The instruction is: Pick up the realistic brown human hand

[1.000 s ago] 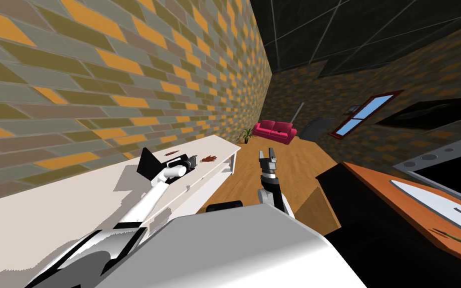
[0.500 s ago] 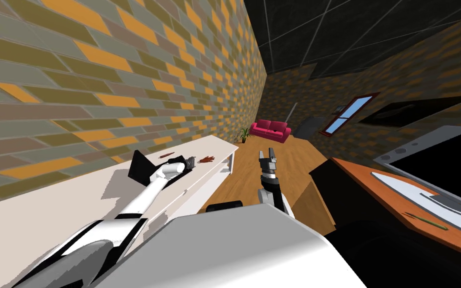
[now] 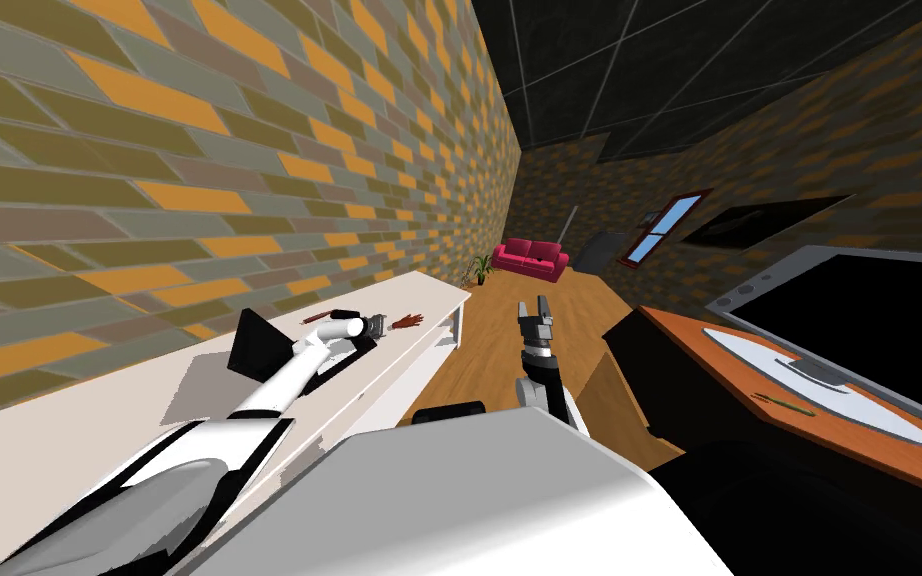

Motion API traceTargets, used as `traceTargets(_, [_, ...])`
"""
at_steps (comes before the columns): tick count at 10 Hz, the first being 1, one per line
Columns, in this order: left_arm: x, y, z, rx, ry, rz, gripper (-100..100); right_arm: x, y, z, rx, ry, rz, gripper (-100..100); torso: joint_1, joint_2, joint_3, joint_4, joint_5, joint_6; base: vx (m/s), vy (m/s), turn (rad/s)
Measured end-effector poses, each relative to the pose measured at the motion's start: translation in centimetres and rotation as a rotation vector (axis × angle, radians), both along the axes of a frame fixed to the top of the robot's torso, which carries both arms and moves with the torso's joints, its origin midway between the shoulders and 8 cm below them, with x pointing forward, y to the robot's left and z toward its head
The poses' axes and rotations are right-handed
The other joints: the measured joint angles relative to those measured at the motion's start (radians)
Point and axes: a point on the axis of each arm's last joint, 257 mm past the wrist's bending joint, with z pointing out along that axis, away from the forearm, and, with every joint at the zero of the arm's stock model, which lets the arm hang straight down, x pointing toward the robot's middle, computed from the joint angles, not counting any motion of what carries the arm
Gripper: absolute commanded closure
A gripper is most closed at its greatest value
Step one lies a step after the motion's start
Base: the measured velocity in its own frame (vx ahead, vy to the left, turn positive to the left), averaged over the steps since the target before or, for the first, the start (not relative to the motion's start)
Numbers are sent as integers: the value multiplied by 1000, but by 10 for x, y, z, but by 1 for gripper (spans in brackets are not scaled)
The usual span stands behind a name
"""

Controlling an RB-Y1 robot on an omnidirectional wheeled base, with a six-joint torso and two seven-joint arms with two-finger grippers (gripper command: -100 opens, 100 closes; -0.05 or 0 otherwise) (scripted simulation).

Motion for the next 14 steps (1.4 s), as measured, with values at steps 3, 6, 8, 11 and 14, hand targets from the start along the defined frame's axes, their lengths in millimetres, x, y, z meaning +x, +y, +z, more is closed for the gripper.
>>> traceTargets(3, [-12,11,-4,-26,90,30,-100,0,0,0,0,0,0,0,0,0,0,0,0,-1,7,13,-127])
traceTargets(6, [-25,25,-11,-60,184,70,-100,0,0,0,0,0,0,0,0,0,0,0,0,0,10,15,-98])
traceTargets(8, [-35,35,-14,-82,238,95,-100,0,0,0,0,0,0,0,0,0,0,0,0,0,13,16,-101])
traceTargets(11, [-52,48,-19,-119,325,144,-100,0,0,0,0,0,0,0,1,-1,-1,0,0,0,21,22,-124])
traceTargets(14, [-75,59,-22,-156,408,193,-100,0,0,0,0,0,0,0,1,-1,-1,0,0,0,29,23,-143])
